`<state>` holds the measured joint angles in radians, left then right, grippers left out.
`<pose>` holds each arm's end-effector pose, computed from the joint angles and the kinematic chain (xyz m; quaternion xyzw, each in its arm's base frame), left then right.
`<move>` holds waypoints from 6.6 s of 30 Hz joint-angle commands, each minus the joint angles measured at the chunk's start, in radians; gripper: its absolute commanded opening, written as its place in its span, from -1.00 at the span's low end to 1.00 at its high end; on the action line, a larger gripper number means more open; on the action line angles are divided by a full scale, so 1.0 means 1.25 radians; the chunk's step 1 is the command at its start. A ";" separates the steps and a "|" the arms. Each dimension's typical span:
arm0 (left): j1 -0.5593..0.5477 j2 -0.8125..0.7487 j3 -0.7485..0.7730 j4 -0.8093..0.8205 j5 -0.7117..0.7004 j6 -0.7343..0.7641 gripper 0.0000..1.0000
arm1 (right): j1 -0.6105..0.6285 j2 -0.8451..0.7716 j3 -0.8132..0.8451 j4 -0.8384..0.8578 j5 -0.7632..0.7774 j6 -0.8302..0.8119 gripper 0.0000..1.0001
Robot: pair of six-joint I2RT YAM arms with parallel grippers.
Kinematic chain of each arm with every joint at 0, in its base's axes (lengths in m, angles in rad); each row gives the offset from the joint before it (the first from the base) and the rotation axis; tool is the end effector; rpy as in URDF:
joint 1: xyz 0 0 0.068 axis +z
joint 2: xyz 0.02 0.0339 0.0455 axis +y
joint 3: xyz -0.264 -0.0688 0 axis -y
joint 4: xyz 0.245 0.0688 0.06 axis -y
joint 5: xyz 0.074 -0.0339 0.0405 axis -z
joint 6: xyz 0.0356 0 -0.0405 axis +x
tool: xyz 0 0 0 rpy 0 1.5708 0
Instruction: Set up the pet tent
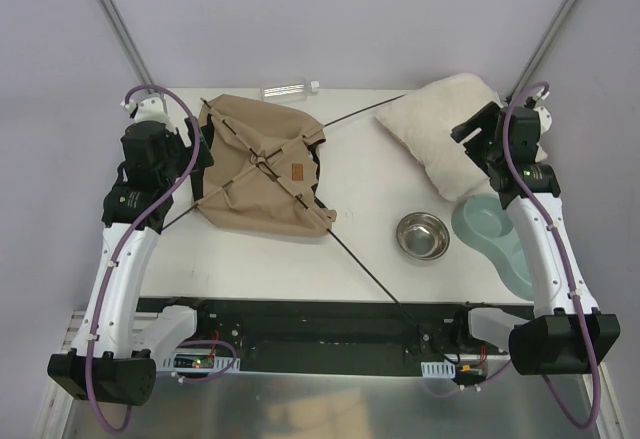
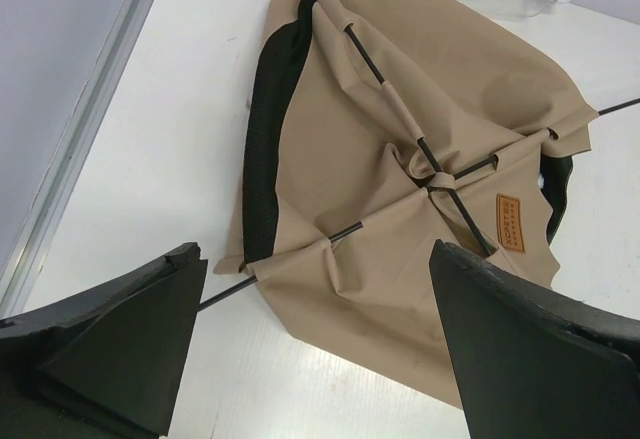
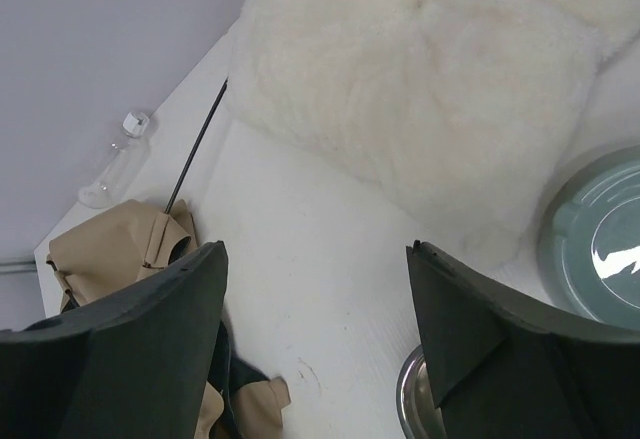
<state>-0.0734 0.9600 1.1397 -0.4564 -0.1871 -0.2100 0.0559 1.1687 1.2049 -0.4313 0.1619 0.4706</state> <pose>0.2037 -0.0083 0.4028 -0.1104 0.7887 -0.0110 0.6047 0.2600 0.0088 0.3833 0.2146 0.8024 0.0789 0.5512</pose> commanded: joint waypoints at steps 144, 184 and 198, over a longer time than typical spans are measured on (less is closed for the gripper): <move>-0.090 0.662 0.293 0.126 0.231 -0.387 -1.00 | 0.743 0.002 -0.180 0.087 -0.050 -0.199 -1.00; -0.406 0.891 0.701 0.060 0.461 -0.516 -1.00 | 0.747 -0.388 -0.061 -0.077 0.306 -0.141 -1.00; -0.370 0.977 0.744 0.060 0.491 -0.505 -1.00 | 0.746 -0.283 -0.104 0.038 0.306 -0.160 -1.00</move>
<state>-0.4911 2.1761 2.0151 -0.3408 0.1993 -0.8749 1.0073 0.7498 1.0920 -0.6098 0.3779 0.2718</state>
